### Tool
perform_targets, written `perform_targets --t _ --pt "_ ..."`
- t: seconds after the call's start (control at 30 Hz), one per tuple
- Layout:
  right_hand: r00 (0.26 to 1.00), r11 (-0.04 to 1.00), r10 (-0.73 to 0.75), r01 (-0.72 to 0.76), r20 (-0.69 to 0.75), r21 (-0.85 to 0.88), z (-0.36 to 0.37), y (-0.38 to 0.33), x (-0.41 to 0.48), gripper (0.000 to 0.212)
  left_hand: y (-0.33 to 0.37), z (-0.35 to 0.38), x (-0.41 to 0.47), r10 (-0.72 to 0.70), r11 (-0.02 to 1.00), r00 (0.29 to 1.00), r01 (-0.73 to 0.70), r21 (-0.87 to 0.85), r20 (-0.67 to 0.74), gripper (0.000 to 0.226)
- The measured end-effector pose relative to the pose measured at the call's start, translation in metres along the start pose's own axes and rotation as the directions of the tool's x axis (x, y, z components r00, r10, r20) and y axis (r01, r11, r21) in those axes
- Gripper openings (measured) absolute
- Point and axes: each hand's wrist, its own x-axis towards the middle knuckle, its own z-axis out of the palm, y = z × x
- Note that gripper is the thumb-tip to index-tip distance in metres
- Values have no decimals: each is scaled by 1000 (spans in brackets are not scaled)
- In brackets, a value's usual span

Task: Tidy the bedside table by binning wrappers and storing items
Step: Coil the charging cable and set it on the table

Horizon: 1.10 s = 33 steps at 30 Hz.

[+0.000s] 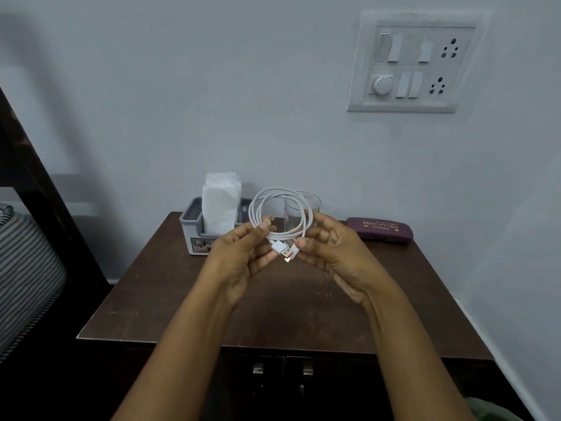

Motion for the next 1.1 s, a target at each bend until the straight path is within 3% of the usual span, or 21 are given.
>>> perform_targets --t 0.2,0.4,0.5,0.6,0.77,0.9,1.1 --pt "995 994 -93 95 -32 53 4 2 3 61 -5 7 3 -99 980 995 97 -172 -5 13" --pt "965 967 -214 187 -154 -171 7 6 7 58 -10 10 4 -69 988 997 63 -142 -44 9" --pt "946 960 -249 213 -209 -179 10 10 10 57 -11 9 5 -69 987 997 62 -149 -44 10" --pt "947 980 -191 170 -259 -104 12 17 12 50 -11 8 6 -45 990 999 42 -138 -24 13" --pt "967 975 -12 68 -254 212 17 14 13 30 -21 13 6 70 993 995 -77 -91 -71 12" --pt "921 995 -35 70 -388 76 21 17 14 31 -28 19 6 79 987 992 -91 -131 -95 11" --pt "904 986 60 12 -424 165 22 22 16 24 -26 16 11 80 965 979 -123 -232 -185 12"
